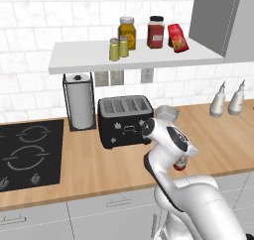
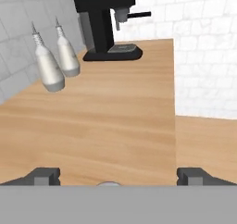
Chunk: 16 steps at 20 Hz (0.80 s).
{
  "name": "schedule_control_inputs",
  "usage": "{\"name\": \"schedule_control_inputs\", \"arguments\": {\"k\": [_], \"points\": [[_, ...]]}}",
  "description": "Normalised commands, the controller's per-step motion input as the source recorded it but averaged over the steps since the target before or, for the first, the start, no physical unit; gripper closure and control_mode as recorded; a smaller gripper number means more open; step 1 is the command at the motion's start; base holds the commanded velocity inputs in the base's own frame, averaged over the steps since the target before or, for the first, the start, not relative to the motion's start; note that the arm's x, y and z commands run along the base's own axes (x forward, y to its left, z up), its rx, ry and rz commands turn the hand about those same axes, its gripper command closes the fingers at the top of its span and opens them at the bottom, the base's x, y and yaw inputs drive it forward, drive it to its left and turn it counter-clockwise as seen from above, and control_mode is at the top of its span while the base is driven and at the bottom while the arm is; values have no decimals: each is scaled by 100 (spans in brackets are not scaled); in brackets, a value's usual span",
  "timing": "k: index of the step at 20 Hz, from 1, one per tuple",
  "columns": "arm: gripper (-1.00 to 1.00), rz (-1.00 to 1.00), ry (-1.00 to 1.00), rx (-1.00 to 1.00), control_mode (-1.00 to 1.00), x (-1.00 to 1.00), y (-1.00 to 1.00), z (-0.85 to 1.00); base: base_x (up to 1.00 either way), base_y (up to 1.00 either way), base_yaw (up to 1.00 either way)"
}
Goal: Put the shaker and condiment bottle from the counter next to their counterparts in the cabinet.
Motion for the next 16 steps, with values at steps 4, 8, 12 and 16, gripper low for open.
{"name": "schedule_control_inputs", "arguments": {"k": [4, 8, 12, 16], "points": [[-100, 9, 0, 0, -100, -1, -15, -59, 0, 0, 0], [-100, 9, 0, 0, -100, 0, -4, -99, 0, 0, 0], [-100, 10, 0, 0, -100, 0, 0, -85, 0, 0, 0], [-100, 7, -4, 0, -100, -9, -25, -86, 0, 0, 0]]}}
